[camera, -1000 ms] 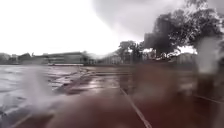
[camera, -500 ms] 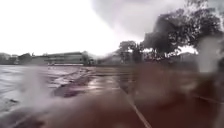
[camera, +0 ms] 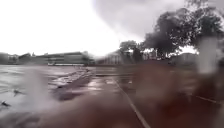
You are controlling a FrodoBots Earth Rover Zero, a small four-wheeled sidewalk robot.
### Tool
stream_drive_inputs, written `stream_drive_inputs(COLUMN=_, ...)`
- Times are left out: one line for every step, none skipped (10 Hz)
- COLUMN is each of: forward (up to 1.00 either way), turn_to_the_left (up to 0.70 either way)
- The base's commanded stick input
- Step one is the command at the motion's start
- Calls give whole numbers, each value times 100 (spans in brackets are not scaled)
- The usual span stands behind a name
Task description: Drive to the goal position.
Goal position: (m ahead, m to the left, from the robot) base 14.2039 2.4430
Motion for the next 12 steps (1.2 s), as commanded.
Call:
stream_drive_inputs(forward=45, turn_to_the_left=0)
stream_drive_inputs(forward=45, turn_to_the_left=0)
stream_drive_inputs(forward=45, turn_to_the_left=0)
stream_drive_inputs(forward=45, turn_to_the_left=0)
stream_drive_inputs(forward=45, turn_to_the_left=0)
stream_drive_inputs(forward=45, turn_to_the_left=0)
stream_drive_inputs(forward=45, turn_to_the_left=0)
stream_drive_inputs(forward=45, turn_to_the_left=0)
stream_drive_inputs(forward=45, turn_to_the_left=0)
stream_drive_inputs(forward=45, turn_to_the_left=0)
stream_drive_inputs(forward=45, turn_to_the_left=0)
stream_drive_inputs(forward=45, turn_to_the_left=0)
